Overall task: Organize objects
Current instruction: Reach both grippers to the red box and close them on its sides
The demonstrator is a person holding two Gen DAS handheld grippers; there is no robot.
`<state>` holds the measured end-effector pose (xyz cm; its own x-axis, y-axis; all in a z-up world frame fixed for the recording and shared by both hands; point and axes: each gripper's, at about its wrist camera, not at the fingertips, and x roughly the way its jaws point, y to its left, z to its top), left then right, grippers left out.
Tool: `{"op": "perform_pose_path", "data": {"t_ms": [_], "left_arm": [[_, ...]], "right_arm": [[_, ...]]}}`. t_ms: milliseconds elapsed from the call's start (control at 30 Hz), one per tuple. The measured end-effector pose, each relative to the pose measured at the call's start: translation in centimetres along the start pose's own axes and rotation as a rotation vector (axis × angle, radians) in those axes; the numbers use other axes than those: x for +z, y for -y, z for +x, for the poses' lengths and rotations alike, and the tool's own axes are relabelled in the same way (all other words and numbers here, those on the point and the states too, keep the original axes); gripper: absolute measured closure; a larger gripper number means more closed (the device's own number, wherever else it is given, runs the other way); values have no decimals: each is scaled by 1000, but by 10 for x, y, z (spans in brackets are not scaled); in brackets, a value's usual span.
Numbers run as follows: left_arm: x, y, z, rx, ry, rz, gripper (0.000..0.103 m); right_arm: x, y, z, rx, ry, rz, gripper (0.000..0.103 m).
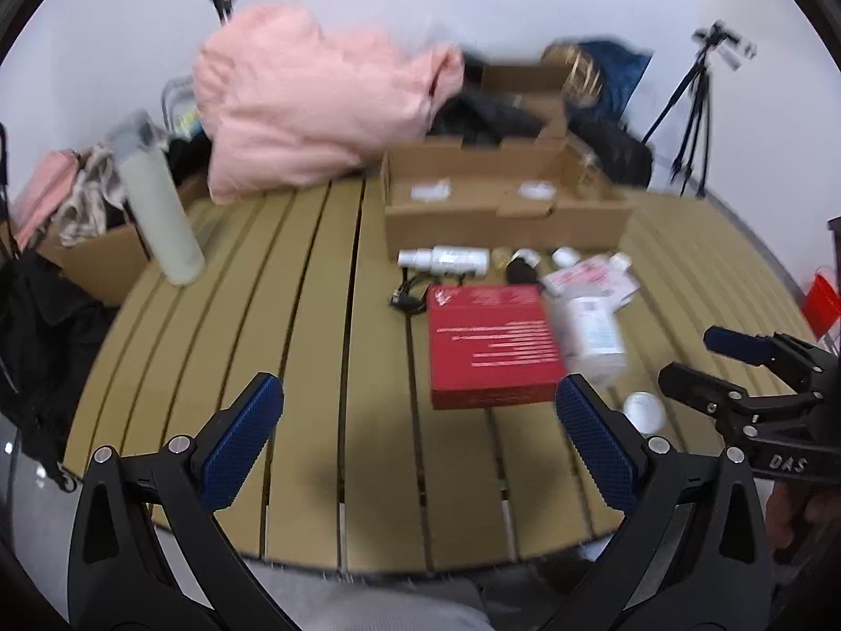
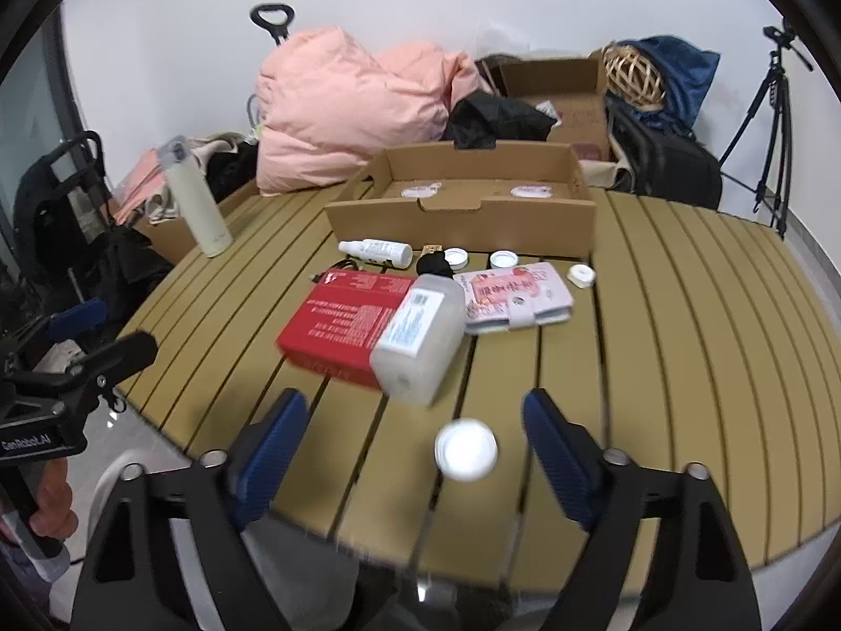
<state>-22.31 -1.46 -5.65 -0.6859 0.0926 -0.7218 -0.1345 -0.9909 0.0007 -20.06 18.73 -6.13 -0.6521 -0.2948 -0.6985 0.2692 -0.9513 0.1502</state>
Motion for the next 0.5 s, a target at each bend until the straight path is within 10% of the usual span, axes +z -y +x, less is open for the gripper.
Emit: {"op": "perform_pose_path", "data": {"t_ms": [267, 433, 500], "left_arm": [[22, 0, 73, -54, -124, 34, 0], [27, -5, 103, -116, -171, -4, 6], [25, -6, 110, -130, -176, -9, 15]], "right_arm": [[35, 17, 90, -53, -104, 50, 40], [41, 47, 77, -224, -65, 100, 41], [47, 52, 68, -129, -39, 148, 41]]}}
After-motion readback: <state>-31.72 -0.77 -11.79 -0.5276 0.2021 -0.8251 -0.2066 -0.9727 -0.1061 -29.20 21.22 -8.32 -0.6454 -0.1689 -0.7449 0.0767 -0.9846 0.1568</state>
